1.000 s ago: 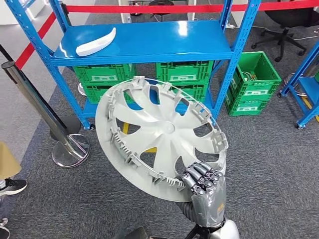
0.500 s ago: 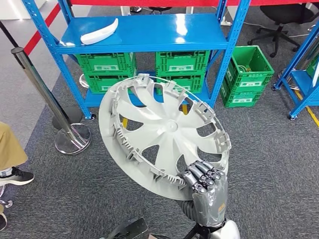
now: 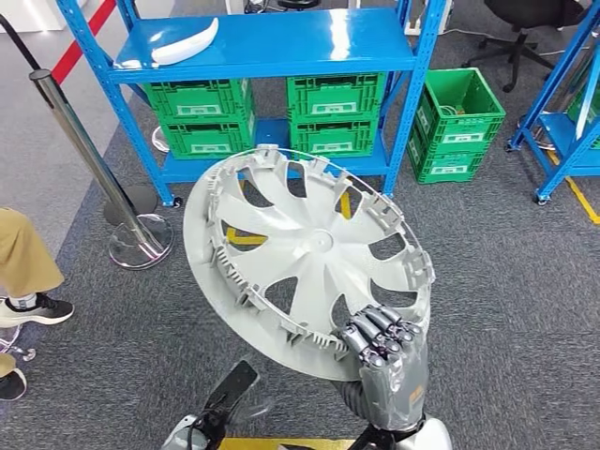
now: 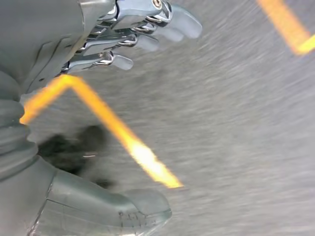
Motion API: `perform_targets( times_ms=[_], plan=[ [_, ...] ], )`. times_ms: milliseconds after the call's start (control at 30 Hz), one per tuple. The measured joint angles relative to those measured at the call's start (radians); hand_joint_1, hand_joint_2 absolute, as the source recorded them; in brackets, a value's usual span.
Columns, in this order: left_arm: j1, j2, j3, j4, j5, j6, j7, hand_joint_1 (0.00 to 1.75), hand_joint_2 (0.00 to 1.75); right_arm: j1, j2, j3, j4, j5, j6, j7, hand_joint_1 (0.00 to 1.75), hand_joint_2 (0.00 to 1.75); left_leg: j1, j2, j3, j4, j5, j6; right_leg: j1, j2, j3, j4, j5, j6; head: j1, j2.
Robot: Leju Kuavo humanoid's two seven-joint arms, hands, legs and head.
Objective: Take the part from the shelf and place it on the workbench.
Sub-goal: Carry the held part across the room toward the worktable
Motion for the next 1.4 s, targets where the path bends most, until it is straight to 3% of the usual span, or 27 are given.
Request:
perform_targets(
  times_ms=[33,100,133,167,200,233,333,400,467,533,633,667,700,733,767,833,900,967,1033,1067,1133,1167,1200,1233,1267,1333,1400],
  plan=[
    [-0.001,-0.005,0.003,-0.001,0.033,0.000,-0.035,0.00,1.75,0.006,-0.001,-0.002,-0.011,0.036,0.000,0.044,1.75,1.75,0.002,-0.001,-0.009,0.030,-0.034,-0.006,0.000,-0.002,-0.004,0.001,0.007,-0.007,-0.001,0.000],
    [0.000,-0.011,-0.016,-0.001,0.099,-0.005,-0.082,0.00,1.75,0.021,-0.007,-0.001,-0.042,0.113,0.000,0.163,1.75,1.75,0.005,-0.002,-0.044,0.149,-0.127,-0.014,0.002,-0.003,-0.011,0.002,0.020,-0.014,-0.002,0.000],
    [0.005,-0.010,-0.035,-0.004,0.129,-0.011,-0.095,0.00,1.75,0.028,-0.012,0.000,-0.057,0.140,0.000,0.215,1.75,1.75,0.006,-0.002,-0.062,0.215,-0.160,-0.016,0.003,-0.001,-0.016,0.003,0.026,-0.015,-0.002,0.000],
    [0.014,-0.008,-0.055,-0.010,0.152,-0.018,-0.103,0.00,1.75,0.035,-0.016,0.002,-0.070,0.157,0.000,0.253,1.75,1.75,0.006,-0.002,-0.070,0.261,-0.173,-0.016,0.005,0.003,-0.021,0.005,0.031,-0.016,-0.002,0.000],
    [0.027,-0.005,-0.072,-0.019,0.168,-0.027,-0.107,0.00,1.75,0.039,-0.021,0.005,-0.081,0.165,0.000,0.276,1.75,1.75,0.006,-0.004,-0.062,0.272,-0.166,-0.013,0.006,0.010,-0.027,0.007,0.035,-0.016,-0.002,0.000],
    [0.039,-0.001,-0.085,-0.028,0.178,-0.034,-0.109,0.00,1.75,0.041,-0.024,0.008,-0.090,0.168,0.000,0.288,1.75,1.75,0.006,-0.008,-0.035,0.241,-0.141,-0.008,0.008,0.020,-0.031,0.009,0.037,-0.015,-0.002,0.000],
    [0.058,0.010,-0.113,-0.046,0.187,-0.048,-0.113,0.00,1.75,0.037,-0.035,0.022,-0.110,0.170,0.000,0.307,1.75,1.75,0.006,-0.057,0.072,0.068,-0.069,0.020,0.011,0.047,-0.040,0.013,0.040,-0.010,0.002,0.000],
    [0.064,0.014,-0.126,-0.052,0.188,-0.050,-0.115,0.00,1.75,0.034,-0.042,0.031,-0.118,0.172,0.000,0.313,1.75,1.75,0.004,-0.075,0.092,0.029,-0.066,0.028,0.005,0.064,-0.049,0.012,0.046,0.001,0.003,0.000],
    [0.068,0.014,-0.134,-0.059,0.190,-0.050,-0.115,0.00,1.75,0.034,-0.046,0.035,-0.125,0.173,0.000,0.316,1.75,1.75,0.005,-0.059,0.098,0.004,-0.066,0.030,0.002,0.075,-0.057,0.011,0.048,0.014,0.001,0.000],
    [0.065,0.009,-0.143,-0.066,0.190,-0.047,-0.116,0.00,1.75,0.034,-0.049,0.037,-0.133,0.173,-0.001,0.316,1.75,1.75,0.010,-0.039,0.108,-0.028,-0.068,0.036,0.005,0.054,-0.083,0.043,0.023,0.022,0.007,0.000],
    [0.068,0.007,-0.154,-0.070,0.192,-0.036,-0.116,0.00,1.75,0.034,-0.054,0.040,-0.139,0.173,-0.001,0.310,1.75,1.75,0.009,-0.008,0.109,-0.038,-0.069,0.041,0.003,0.013,-0.173,0.217,-0.053,0.033,0.017,0.000],
    [0.071,0.008,-0.156,-0.071,0.197,-0.032,-0.116,0.00,1.75,0.034,-0.055,0.041,-0.140,0.173,-0.001,0.310,1.75,1.75,0.008,0.005,0.109,-0.037,-0.069,0.042,0.002,0.009,-0.198,0.264,-0.062,0.036,0.018,0.000],
    [0.072,0.009,-0.157,-0.071,0.204,-0.029,-0.116,0.00,1.75,0.034,-0.056,0.042,-0.141,0.173,-0.001,0.313,1.75,1.75,0.007,0.016,0.109,-0.036,-0.070,0.041,0.002,0.006,-0.206,0.274,-0.052,0.039,0.017,0.000],
    [0.072,0.011,-0.158,-0.072,0.214,-0.027,-0.116,0.00,1.75,0.033,-0.059,0.045,-0.141,0.173,-0.001,0.318,1.75,1.75,0.007,0.027,0.109,-0.035,-0.070,0.040,0.002,0.002,-0.195,0.245,-0.025,0.041,0.018,0.000],
    [0.072,0.014,-0.158,-0.072,0.224,-0.026,-0.117,0.00,1.75,0.030,-0.062,0.049,-0.142,0.173,0.000,0.326,1.75,1.75,0.007,0.036,0.109,-0.032,-0.071,0.038,0.002,-0.007,-0.167,0.185,0.014,0.041,0.018,0.000],
    [0.070,0.022,-0.157,-0.072,0.243,-0.028,-0.123,0.00,1.75,0.024,-0.071,0.061,-0.144,0.173,0.000,0.342,1.75,1.75,0.004,0.053,0.107,-0.025,-0.075,0.030,0.006,-0.037,-0.105,0.060,0.061,0.033,0.018,0.000],
    [0.067,0.035,-0.156,-0.072,0.258,-0.025,-0.132,0.00,1.75,0.016,-0.081,0.075,-0.149,0.173,0.000,0.360,1.75,1.75,0.000,0.066,0.104,-0.018,-0.075,0.019,0.011,-0.044,-0.086,0.018,0.070,0.019,0.017,0.000],
    [0.062,0.046,-0.153,-0.072,0.270,-0.002,-0.141,0.00,1.75,0.007,-0.093,0.090,-0.154,0.173,0.000,0.375,1.75,1.75,0.000,0.077,0.101,-0.015,-0.073,0.008,0.011,-0.025,-0.093,0.019,0.080,0.004,0.016,0.000],
    [0.053,0.054,-0.150,-0.072,0.276,0.028,-0.148,0.00,1.75,0.000,-0.102,0.102,-0.159,0.173,0.000,0.383,1.75,1.75,0.004,0.058,0.091,0.010,-0.099,-0.003,0.008,-0.009,-0.098,0.017,0.089,-0.009,0.015,0.000],
    [0.049,0.058,-0.149,-0.072,0.278,0.039,-0.151,0.00,1.75,-0.003,-0.106,0.107,-0.161,0.173,0.000,0.384,1.75,1.75,0.006,0.039,0.077,0.047,-0.129,-0.008,0.006,-0.002,-0.101,0.016,0.094,-0.016,0.014,0.000],
    [0.045,0.066,-0.148,-0.072,0.278,0.064,-0.154,0.00,1.75,-0.009,-0.112,0.116,-0.163,0.173,0.000,0.385,1.75,1.75,0.010,0.008,0.029,0.172,-0.202,-0.014,0.006,0.017,-0.110,0.017,0.101,-0.023,0.014,0.000],
    [0.045,0.071,-0.148,-0.071,0.274,0.081,-0.156,0.00,1.75,-0.011,-0.114,0.119,-0.163,0.173,0.000,0.383,1.75,1.75,0.010,0.002,0.008,0.227,-0.224,-0.015,0.007,0.028,-0.115,0.018,0.104,-0.024,0.014,0.000],
    [0.044,0.074,-0.148,-0.071,0.265,0.103,-0.159,0.00,1.75,-0.011,-0.116,0.121,-0.164,0.173,0.000,0.378,1.75,1.75,0.010,-0.001,-0.001,0.255,-0.228,-0.014,0.008,0.041,-0.120,0.019,0.107,-0.023,0.014,0.000],
    [0.042,0.076,-0.150,-0.071,0.252,0.125,-0.161,0.00,1.75,-0.010,-0.116,0.122,-0.166,0.173,0.000,0.371,1.75,1.75,0.010,-0.004,0.007,0.245,-0.212,-0.011,0.008,0.053,-0.123,0.021,0.109,-0.022,0.014,0.000],
    [0.039,0.076,-0.153,-0.071,0.237,0.144,-0.160,0.00,1.75,-0.008,-0.116,0.120,-0.170,0.172,0.000,0.360,1.75,1.75,0.010,-0.010,0.031,0.201,-0.181,-0.007,0.009,0.066,-0.125,0.022,0.111,-0.020,0.013,0.000],
    [0.032,0.076,-0.162,-0.071,0.215,0.159,-0.146,0.00,1.75,-0.001,-0.114,0.112,-0.178,0.172,0.000,0.338,1.75,1.75,0.011,-0.051,0.095,0.078,-0.122,0.008,0.009,0.089,-0.129,0.023,0.115,-0.014,0.014,0.000],
    [0.026,0.074,-0.171,-0.071,0.208,0.141,-0.127,0.00,1.75,0.007,-0.111,0.103,-0.184,0.172,0.000,0.325,1.75,1.75,0.011,-0.083,0.129,0.006,-0.106,0.018,0.007,0.109,-0.140,0.025,0.122,-0.004,0.012,0.000]
  ],
)
